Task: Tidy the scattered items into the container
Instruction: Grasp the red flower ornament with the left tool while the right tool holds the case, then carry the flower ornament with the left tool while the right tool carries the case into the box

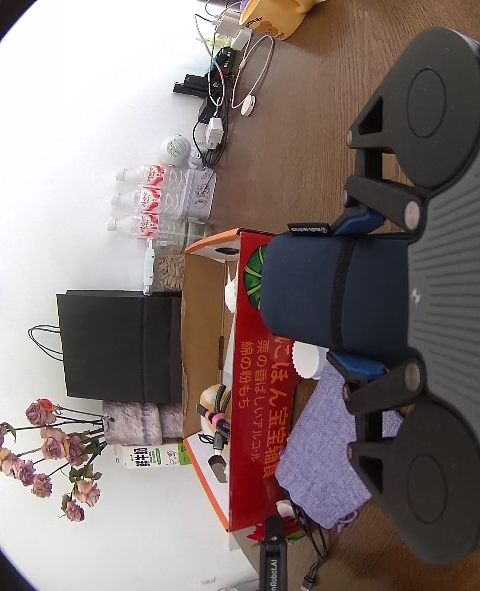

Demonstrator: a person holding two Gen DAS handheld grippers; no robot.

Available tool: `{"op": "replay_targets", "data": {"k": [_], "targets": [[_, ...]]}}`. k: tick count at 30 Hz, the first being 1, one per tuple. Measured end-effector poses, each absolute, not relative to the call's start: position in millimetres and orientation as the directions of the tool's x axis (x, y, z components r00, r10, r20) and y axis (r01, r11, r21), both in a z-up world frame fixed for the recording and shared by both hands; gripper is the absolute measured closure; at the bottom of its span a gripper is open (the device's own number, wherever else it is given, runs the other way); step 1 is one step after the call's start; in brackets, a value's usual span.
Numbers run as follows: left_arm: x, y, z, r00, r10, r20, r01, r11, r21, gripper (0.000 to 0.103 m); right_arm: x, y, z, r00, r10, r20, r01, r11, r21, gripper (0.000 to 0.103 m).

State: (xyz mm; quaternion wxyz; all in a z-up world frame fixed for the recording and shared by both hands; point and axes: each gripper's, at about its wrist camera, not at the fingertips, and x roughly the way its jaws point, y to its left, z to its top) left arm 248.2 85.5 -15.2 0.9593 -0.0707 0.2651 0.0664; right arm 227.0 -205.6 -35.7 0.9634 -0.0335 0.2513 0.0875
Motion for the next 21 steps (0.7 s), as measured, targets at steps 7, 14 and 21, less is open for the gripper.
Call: {"op": "replay_targets", "data": {"k": [7,14,21], "targets": [[252.5,90.8,-20.7,0.848,0.041,-0.528,-0.151,0.974,-0.167,0.039,225.7,-206.0,-36.4,0.86,0.147,-0.489,-0.181,0.983,-0.023,0.041],[250.9,93.7,-22.1,0.853,-0.002,-0.522,-0.128,0.969,-0.212,0.059,227.1,-206.2,-36.4,0.858,0.145,-0.493,-0.18,0.983,-0.024,0.041],[247.8,97.2,-21.7,0.861,0.005,-0.509,-0.144,0.962,-0.234,0.061,226.5,-205.8,-36.0,0.861,0.143,-0.488,-0.178,0.984,-0.026,0.041]]}}
